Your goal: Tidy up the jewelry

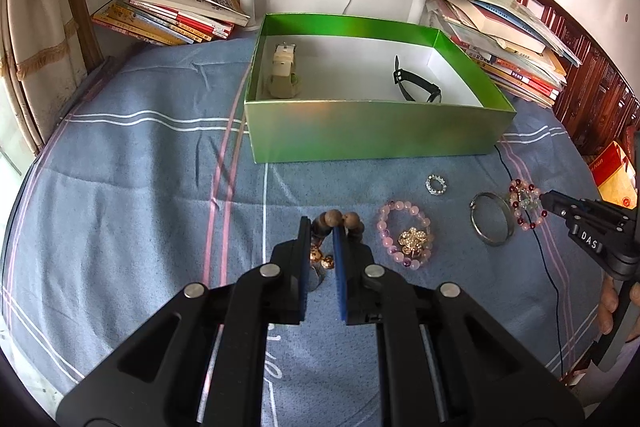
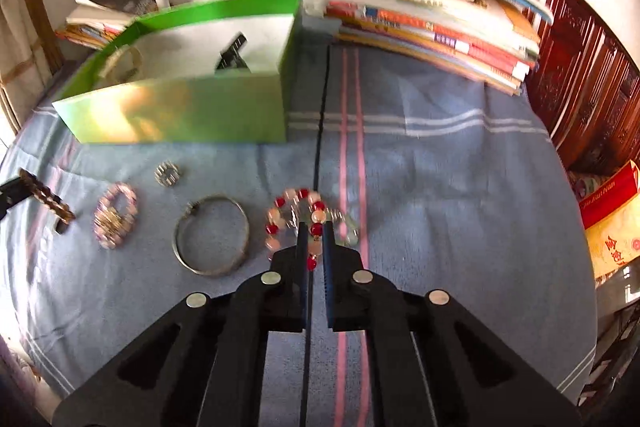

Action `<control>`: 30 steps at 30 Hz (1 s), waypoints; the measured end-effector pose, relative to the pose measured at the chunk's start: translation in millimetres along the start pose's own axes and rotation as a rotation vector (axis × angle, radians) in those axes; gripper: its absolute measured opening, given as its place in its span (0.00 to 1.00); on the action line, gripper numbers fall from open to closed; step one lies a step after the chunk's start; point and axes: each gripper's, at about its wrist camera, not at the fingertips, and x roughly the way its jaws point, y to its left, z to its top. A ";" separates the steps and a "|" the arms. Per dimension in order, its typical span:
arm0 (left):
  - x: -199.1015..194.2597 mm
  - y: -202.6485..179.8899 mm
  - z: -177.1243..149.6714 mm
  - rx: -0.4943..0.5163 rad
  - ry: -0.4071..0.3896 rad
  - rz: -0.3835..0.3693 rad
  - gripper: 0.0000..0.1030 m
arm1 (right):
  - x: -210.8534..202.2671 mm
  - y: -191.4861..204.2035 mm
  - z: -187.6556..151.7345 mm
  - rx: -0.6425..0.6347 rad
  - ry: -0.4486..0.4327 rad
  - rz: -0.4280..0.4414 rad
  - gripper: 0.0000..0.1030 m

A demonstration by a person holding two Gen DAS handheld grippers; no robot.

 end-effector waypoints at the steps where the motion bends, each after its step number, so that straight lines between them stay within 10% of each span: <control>1: -1.8 -0.9 1.7 0.004 -0.006 0.001 0.11 | -6.2 1.9 4.5 -0.002 -0.020 0.009 0.07; 14: -33.9 -1.7 38.8 0.034 -0.097 0.010 0.11 | -89.9 37.7 66.7 -0.109 -0.297 0.072 0.05; 24: -14.9 -3.5 17.4 0.020 -0.032 -0.043 0.11 | 17.6 13.2 7.8 -0.080 0.112 -0.009 0.15; 30: -10.5 -5.1 12.2 0.021 -0.019 -0.041 0.11 | 31.8 11.0 -7.3 -0.072 0.150 -0.006 0.15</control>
